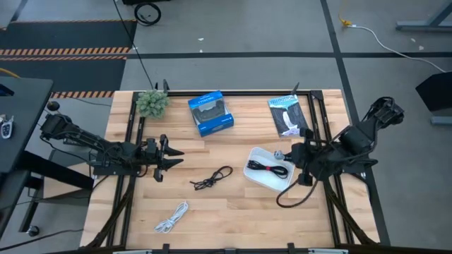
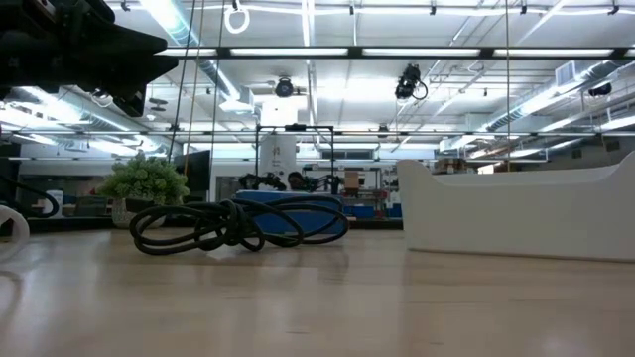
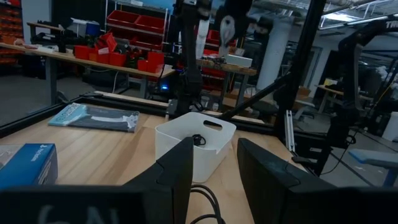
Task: Pick and place USB-C Cables
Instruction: Put the light blue charger cable into the white bin
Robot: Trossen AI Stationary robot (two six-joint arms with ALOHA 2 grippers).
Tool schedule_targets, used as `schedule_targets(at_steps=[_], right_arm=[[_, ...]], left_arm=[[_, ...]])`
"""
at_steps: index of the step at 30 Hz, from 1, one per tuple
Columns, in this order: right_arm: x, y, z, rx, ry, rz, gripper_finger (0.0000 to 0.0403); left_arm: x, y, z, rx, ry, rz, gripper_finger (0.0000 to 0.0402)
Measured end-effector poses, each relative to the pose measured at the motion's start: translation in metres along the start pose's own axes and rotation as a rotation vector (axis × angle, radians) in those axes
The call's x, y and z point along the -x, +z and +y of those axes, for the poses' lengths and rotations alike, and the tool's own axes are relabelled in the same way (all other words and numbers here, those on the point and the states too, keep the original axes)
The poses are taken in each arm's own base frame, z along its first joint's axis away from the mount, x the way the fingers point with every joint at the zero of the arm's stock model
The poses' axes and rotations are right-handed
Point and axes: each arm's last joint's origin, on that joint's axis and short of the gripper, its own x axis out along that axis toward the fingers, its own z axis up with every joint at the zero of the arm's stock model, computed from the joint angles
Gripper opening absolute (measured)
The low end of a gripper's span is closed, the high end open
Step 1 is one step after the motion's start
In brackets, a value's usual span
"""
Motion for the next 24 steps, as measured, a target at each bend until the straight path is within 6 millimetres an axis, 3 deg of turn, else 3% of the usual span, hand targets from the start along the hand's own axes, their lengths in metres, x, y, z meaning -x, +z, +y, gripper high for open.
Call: schedule_targets(at_steps=[11, 24], right_arm=[[-0.075, -0.049, 0.002, -0.181, 0.117, 0.138, 0.004], [-0.139, -0.073, -0.007, -0.237, 0.145, 0.233, 0.004]], left_arm=[[0.0, 0.0, 0.0, 0.0, 0.0, 0.0, 0.0133], [0.0, 0.0, 0.0, -0.001, 0.001, 0.001, 0.0133]])
